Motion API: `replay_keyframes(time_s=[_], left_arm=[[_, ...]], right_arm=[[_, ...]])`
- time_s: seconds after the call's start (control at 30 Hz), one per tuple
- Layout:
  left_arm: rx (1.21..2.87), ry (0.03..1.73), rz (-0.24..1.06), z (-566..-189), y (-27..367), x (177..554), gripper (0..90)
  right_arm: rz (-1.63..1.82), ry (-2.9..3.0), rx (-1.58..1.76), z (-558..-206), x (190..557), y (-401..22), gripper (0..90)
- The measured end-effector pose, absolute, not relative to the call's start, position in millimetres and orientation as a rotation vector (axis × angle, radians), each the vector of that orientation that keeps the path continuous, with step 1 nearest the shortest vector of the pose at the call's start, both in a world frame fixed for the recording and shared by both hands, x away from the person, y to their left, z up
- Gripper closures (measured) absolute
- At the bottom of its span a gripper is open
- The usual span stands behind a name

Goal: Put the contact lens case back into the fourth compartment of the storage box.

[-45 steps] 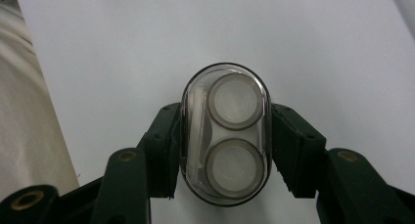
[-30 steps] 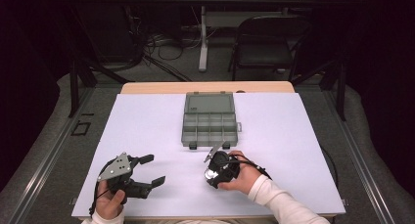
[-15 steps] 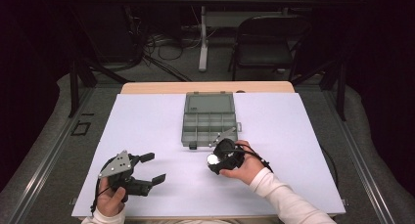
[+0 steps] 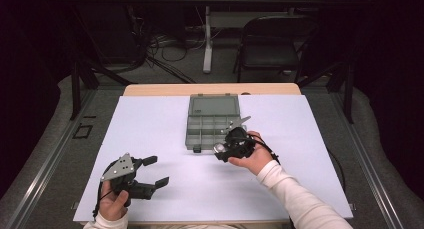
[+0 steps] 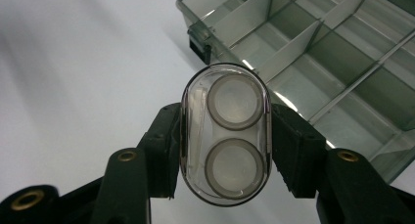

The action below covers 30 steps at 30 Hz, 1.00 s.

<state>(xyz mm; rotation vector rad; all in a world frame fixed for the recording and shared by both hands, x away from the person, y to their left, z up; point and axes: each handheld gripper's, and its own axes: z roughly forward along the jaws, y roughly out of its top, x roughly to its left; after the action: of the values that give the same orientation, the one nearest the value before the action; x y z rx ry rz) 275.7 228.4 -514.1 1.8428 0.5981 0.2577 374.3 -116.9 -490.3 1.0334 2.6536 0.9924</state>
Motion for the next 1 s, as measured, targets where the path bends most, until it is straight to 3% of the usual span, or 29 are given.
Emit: replay_keyframes(time_s=[1.0], left_arm=[[1.841,0.581,0.263,-512.9,230.0,271.6,16.0]], right_arm=[[1.006,2.495,1.193,-472.2,452.5,-133.6,48.8]])
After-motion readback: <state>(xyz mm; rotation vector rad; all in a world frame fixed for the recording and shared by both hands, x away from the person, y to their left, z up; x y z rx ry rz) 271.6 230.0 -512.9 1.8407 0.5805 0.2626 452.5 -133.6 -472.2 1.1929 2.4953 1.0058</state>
